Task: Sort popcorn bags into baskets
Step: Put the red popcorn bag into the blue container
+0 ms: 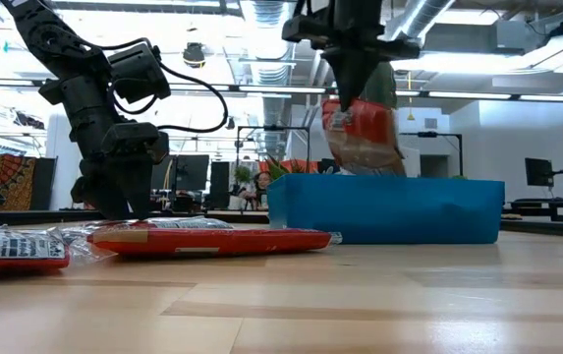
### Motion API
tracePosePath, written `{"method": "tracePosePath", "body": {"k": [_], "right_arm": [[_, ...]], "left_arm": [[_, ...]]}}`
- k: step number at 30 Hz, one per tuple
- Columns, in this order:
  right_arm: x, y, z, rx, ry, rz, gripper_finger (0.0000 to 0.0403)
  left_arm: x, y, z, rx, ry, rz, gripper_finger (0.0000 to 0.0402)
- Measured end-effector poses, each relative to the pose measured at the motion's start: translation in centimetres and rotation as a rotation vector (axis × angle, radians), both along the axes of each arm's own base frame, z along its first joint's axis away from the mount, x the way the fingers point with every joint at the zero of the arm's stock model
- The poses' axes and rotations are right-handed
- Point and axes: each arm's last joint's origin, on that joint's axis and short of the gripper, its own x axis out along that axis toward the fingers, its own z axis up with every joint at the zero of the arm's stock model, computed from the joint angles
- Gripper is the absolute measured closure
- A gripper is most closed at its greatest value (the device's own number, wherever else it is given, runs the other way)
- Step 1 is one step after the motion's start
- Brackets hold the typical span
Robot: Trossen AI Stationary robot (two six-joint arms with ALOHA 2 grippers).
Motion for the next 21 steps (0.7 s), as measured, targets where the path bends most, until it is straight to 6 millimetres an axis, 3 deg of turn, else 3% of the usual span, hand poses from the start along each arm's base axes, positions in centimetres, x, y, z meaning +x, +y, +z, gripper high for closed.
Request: {"method": "tracePosePath", "body": {"k": [21], "right_arm": [[0.4,-0.1,-2.8,0.049,-0.013,-0.002,0.0387]], "left_arm": [[0.0,0.0,0.0,0.001,0.001,-0.001,0.0155]]}}
